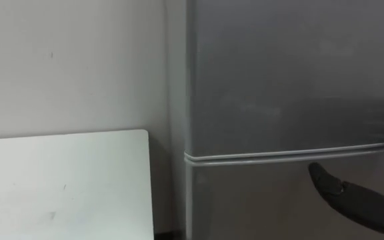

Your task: Put the bottle in the upper fridge

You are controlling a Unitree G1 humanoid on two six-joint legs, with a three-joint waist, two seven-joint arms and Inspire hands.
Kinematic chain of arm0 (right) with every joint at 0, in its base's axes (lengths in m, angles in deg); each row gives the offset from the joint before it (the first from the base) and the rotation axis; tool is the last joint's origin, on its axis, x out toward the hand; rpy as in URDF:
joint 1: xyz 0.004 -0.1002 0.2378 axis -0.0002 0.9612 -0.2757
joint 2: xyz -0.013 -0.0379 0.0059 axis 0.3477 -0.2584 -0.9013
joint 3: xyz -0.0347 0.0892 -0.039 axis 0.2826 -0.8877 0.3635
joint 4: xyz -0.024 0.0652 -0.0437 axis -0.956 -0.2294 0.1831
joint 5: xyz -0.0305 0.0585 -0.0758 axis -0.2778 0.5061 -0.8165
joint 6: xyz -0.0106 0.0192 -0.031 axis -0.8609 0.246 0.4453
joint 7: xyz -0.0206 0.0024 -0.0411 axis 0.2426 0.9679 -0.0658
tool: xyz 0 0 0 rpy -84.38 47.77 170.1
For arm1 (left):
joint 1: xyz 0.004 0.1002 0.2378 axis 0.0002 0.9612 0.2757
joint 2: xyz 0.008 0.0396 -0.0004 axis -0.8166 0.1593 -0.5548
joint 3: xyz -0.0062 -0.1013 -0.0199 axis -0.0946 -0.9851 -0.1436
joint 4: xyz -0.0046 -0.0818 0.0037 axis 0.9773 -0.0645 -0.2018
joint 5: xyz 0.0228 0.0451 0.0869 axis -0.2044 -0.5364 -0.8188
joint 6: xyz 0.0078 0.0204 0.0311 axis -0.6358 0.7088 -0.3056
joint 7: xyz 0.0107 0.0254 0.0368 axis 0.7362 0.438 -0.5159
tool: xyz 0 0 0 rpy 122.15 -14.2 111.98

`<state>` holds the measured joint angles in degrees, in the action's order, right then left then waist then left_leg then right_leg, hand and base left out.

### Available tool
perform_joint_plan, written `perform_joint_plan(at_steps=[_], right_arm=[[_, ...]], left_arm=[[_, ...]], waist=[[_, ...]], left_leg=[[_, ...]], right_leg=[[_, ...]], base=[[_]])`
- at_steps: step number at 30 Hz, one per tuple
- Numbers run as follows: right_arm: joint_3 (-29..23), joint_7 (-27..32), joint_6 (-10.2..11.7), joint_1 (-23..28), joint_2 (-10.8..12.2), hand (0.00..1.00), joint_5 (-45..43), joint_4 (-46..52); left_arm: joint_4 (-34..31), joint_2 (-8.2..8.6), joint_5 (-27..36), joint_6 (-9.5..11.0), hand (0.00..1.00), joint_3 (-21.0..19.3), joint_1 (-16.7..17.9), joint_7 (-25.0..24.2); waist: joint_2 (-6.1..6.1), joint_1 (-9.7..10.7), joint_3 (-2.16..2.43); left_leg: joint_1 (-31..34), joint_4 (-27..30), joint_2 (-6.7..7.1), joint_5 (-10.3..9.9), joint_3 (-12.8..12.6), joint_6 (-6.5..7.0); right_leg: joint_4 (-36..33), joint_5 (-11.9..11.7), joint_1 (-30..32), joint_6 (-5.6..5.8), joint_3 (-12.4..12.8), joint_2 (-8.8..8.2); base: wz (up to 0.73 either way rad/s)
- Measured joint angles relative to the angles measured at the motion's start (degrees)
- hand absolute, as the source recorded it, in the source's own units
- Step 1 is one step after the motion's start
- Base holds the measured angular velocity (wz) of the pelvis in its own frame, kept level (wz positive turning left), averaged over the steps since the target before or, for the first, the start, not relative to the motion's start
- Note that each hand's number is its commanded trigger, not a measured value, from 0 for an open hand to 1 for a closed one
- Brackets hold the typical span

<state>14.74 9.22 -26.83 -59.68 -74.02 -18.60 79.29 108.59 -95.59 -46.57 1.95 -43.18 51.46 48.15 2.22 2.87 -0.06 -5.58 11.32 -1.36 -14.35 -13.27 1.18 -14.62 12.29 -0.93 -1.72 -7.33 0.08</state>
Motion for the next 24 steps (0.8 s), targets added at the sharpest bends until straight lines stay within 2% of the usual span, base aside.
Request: perform_joint_plan(at_steps=[18,24], right_arm=[[0.0,-2.6,0.3,0.0,0.0,0.00,-0.2,0.0],[0.0,-3.8,0.3,0.0,0.1,0.00,-0.2,0.0]], left_arm=[[0.1,-0.31,-0.1,-0.1,0.00,0.0,0.2,-0.4],[0.0,-0.35,-0.1,-0.6,0.00,-0.1,0.3,-1.0]], waist=[[0.34,0.0,-0.08],[0.36,0.0,-0.07]], left_leg=[[-0.1,0.3,-0.01,0.0,-0.1,0.00],[-0.1,0.3,-0.03,0.0,-0.1,0.00]], right_leg=[[0.0,-0.1,-0.1,0.01,0.2,0.02],[-0.1,-0.1,-0.1,-0.01,0.2,0.05]], base=[[0.00],[0.00]])
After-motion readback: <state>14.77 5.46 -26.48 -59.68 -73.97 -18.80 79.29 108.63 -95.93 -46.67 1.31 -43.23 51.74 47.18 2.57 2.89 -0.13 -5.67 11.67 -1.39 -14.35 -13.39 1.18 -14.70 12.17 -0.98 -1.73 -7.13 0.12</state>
